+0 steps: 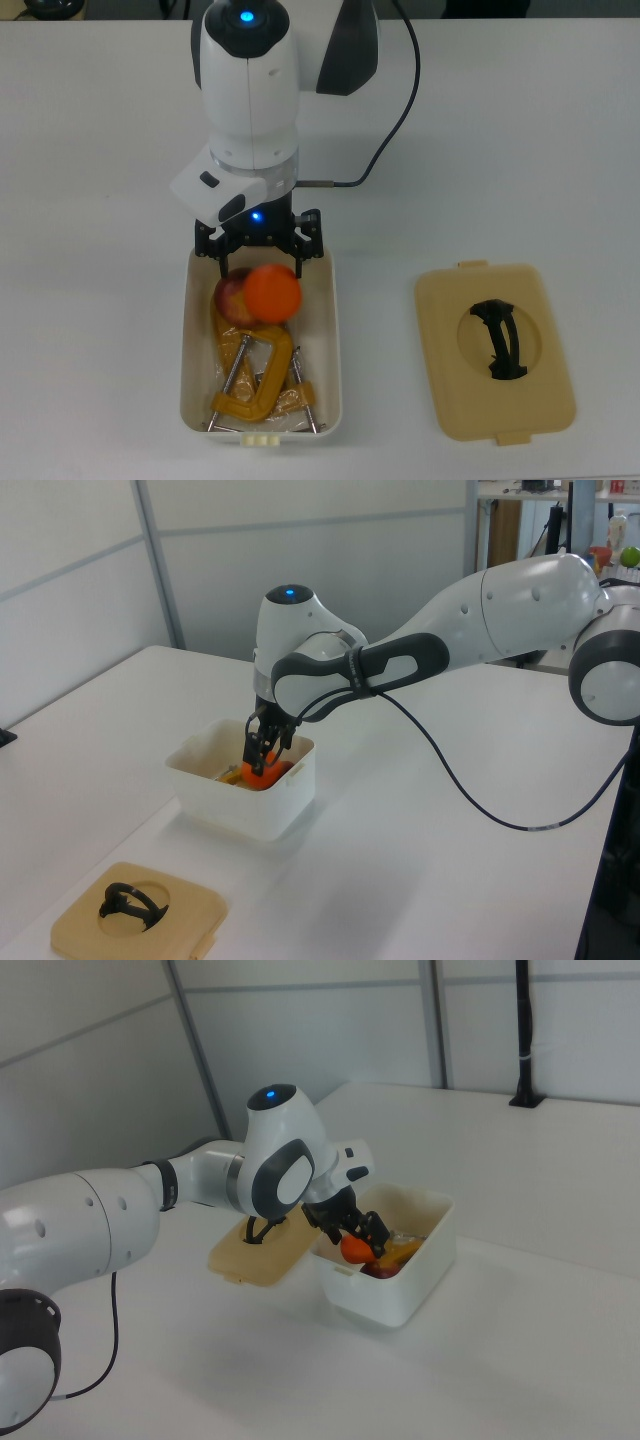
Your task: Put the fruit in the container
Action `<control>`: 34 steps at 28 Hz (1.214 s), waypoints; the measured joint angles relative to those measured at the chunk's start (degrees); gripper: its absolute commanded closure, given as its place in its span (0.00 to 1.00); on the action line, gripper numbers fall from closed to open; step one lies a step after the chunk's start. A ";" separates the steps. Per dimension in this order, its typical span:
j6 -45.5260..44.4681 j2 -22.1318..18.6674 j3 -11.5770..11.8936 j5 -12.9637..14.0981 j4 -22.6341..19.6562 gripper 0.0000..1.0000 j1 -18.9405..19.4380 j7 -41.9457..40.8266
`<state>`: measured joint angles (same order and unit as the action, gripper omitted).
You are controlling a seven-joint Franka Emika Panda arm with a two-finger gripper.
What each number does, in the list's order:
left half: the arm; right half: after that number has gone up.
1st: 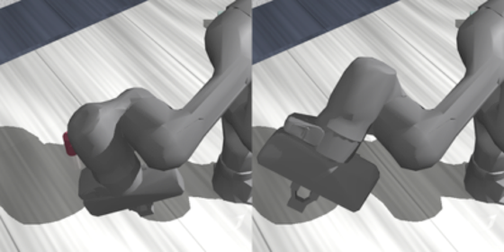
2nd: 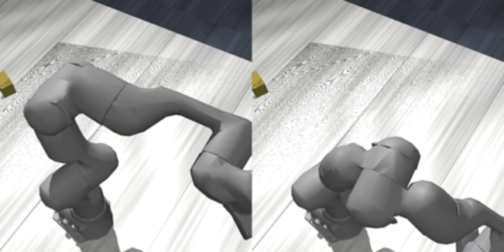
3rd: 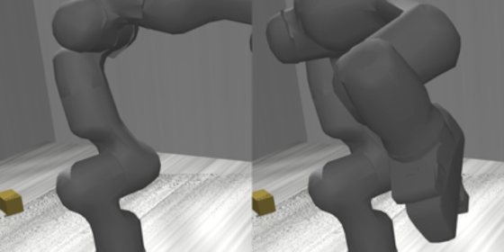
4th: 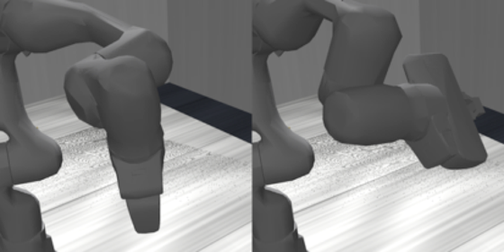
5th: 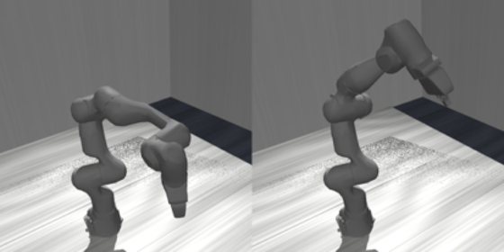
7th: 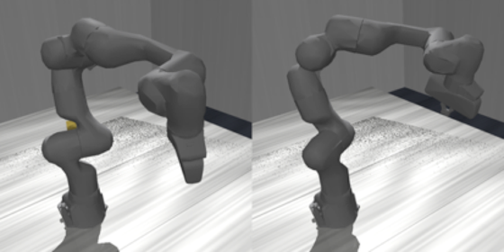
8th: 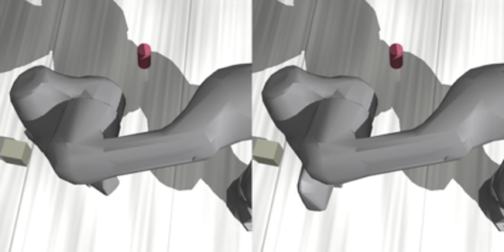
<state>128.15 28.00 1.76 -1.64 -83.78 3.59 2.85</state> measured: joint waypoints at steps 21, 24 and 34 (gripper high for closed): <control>-24.33 -8.62 0.07 0.00 1.68 0.00 -3.34 -0.01; -24.33 -8.54 0.07 0.00 1.60 0.00 -3.47 -0.01; -24.62 -8.52 -0.01 0.00 1.60 0.00 -3.41 -0.01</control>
<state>103.53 19.49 1.75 -1.64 -82.19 0.18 2.84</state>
